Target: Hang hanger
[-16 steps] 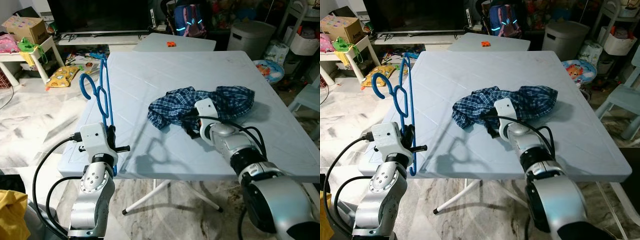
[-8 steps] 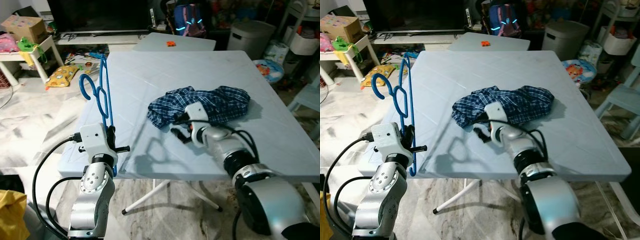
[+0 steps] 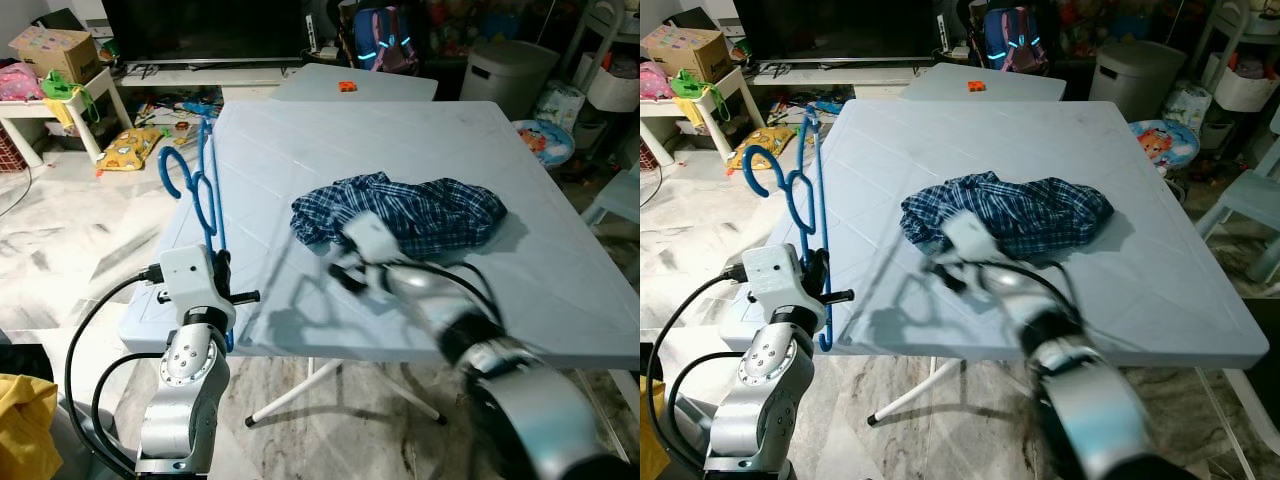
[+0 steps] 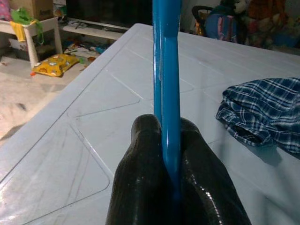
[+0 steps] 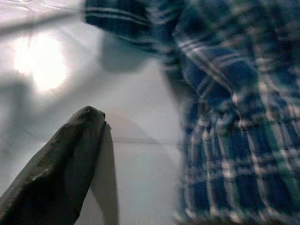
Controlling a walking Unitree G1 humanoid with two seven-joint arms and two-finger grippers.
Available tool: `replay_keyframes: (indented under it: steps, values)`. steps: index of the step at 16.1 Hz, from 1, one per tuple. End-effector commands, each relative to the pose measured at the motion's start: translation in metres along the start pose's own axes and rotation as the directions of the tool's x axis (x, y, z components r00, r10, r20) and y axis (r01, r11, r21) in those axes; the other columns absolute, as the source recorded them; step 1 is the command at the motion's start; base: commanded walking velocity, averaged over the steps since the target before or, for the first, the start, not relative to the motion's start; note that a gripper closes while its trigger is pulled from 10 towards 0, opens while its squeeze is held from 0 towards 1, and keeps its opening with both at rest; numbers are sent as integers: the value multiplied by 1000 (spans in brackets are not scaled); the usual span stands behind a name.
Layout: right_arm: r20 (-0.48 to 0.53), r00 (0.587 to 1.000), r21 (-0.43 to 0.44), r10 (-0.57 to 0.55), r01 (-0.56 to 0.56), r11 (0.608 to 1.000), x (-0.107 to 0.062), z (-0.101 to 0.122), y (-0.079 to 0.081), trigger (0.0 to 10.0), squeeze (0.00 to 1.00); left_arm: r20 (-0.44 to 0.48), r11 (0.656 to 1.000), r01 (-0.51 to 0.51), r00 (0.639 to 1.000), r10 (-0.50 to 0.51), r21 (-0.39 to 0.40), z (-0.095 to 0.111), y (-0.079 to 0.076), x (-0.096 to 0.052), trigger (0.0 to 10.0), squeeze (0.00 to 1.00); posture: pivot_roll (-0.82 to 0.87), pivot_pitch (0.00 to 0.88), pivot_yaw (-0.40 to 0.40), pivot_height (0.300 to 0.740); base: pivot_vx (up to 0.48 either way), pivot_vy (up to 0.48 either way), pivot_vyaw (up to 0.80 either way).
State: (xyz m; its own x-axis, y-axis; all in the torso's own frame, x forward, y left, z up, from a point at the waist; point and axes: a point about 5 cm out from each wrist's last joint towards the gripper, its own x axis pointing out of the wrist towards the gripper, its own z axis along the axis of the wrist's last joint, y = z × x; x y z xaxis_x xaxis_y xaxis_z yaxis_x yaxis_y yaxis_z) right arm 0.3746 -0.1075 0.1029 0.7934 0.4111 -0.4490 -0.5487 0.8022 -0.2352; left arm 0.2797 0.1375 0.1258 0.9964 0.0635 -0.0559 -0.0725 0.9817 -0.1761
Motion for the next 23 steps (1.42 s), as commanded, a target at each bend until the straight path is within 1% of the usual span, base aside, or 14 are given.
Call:
replay_keyframes:
  steps: [1, 2, 3, 4, 7, 10, 13, 14, 16, 17, 18, 19, 21, 23]
  values:
    - [-18, 999, -17, -51, 50, 999, -10, -7, -22, 10000, 0, 6, 1000, -6, 1000, 6, -21, 1, -3, -1, 10000, 0, -91, 2, 17, 740, 0, 0, 0]
    - [-26, 996, -8, -81, 81, 997, -18, -13, -35, 10000, 0, 3, 1000, 2, 1000, -2, -20, 0, -4, 0, 10000, 0, -98, 1, 24, 740, 0, 0, 0]
    - [-28, 996, -8, -85, 85, 996, -20, -14, -38, 10000, 0, 3, 1000, 3, 1000, -3, -20, 0, -4, 0, 10000, 0, -100, 0, 27, 740, 0, 0, 0]
    - [-37, 993, -27, -110, 109, 994, -28, -21, -51, 10000, 0, 2, 1000, 13, 1000, -13, -17, 1, -5, 2, 10000, 0, -107, 0, 38, 740, 0, 0, 0]
    - [-42, 994, -35, -105, 103, 994, -40, -29, -61, 10000, 0, 1, 1000, 27, 1000, -27, -11, 1, -6, 4, 10000, 0, -113, 0, 50, 740, 0, 0, 0]
    - [-47, 993, -10, 107, -108, 994, -44, -33, -46, 10000, 0, 1, 999, 35, 999, -35, -7, 2, -7, 6, 10000, 0, -112, 0, 54, 740, 0, 0, 0]
    - [113, 961, -32, 254, -251, 967, -42, 2, -31, 10000, 0, 5, 999, 38, 999, -38, -5, 2, -7, 8, 10000, 0, -113, 0, 53, 740, 0, 0, 0]
    - [76, 957, -122, 278, -268, 956, -38, 7, -27, 10000, 0, 7, 999, 39, 999, -39, -6, 2, -7, 8, 10000, 0, -113, 0, 52, 740, 0, 0, 0]
    - [-25, 952, -345, 306, -295, 891, -30, 17, -21, 10000, 0, 12, 999, 40, 999, -40, -6, 3, -9, 9, 10000, 0, -103, 0, 42, 740, 0, 0, 0]
    - [-43, 946, -385, 322, -314, 868, -29, 23, -19, 10000, 0, 17, 999, 39, 999, -39, -5, 4, -9, 9, 10000, 0, -97, 0, 38, 740, 0, 0, 0]
    - [-97, 935, -518, 340, -339, 785, -33, 30, -24, 10000, 0, 27, 1000, 25, 999, -25, -3, 6, -6, 8, 10000, 0, -82, 0, 23, 740, 0, 0, 0]
    - [-121, 932, -569, 343, -348, 745, -36, 32, -26, 10000, 0, 27, 1000, 12, 1000, -12, -2, 5, -3, 7, 10000, 0, -80, 0, 18, 740, 0, 0, 0]
    - [-196, 928, -685, 318, -361, 633, -46, 29, -42, 10000, 0, 18, 1000, -5, 1000, 5, -2, 2, 1, 3, 10000, 0, -82, 0, 14, 740, 0, 0, 0]
    - [-291, 925, -740, 245, -380, 554, -58, 17, -59, 10000, 0, 15, 1000, -1, 1000, 1, -5, 1, -1, 2, 10000, 0, -90, 0, 17, 740, 0, 0, 0]
